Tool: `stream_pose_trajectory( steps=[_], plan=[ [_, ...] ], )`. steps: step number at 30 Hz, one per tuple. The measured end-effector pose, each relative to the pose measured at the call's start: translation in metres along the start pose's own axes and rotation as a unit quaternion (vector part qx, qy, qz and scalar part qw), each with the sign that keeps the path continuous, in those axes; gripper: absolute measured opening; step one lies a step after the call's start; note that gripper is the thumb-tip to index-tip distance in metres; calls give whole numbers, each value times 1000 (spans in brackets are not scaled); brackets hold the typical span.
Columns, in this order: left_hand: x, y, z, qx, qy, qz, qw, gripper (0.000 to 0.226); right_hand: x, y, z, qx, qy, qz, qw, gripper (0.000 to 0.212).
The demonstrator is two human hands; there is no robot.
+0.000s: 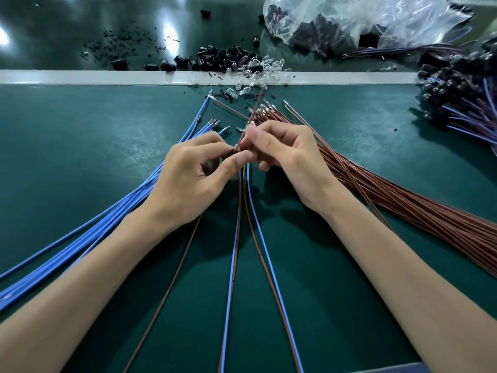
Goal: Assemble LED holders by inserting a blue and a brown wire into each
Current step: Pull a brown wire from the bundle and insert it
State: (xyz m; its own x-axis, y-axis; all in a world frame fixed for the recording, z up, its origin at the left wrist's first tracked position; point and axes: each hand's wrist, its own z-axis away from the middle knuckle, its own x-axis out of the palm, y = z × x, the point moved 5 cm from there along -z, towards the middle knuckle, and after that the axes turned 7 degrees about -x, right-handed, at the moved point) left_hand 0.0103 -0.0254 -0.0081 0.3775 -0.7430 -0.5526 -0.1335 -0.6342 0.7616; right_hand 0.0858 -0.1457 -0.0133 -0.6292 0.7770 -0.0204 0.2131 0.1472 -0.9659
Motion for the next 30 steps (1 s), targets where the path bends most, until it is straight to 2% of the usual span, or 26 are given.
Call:
stream_pose_trajectory(
  steps=[3,5,7,13,25,30],
  plan=[
    [-6,-4,1,-2,94,-134,986,38,-5,3,-1,19,36,-19,999,29],
    [-5,-8,1,-25,98,-210,973,41,-6,4,-1,19,44,-13,999,30],
    [-2,-11,1,-44,91,-238,966,42,-6,4,-1,16,44,-9,999,30],
    [-5,-20,-1,-106,111,-213,965,33,-5,4,-1,19,38,-6,999,28],
    [-11,-21,-1,-105,127,-183,969,10,-4,4,0,23,20,8,1000,26],
    [-15,-18,1,-107,147,-196,964,8,-3,4,0,23,10,8,1000,26]
  ],
)
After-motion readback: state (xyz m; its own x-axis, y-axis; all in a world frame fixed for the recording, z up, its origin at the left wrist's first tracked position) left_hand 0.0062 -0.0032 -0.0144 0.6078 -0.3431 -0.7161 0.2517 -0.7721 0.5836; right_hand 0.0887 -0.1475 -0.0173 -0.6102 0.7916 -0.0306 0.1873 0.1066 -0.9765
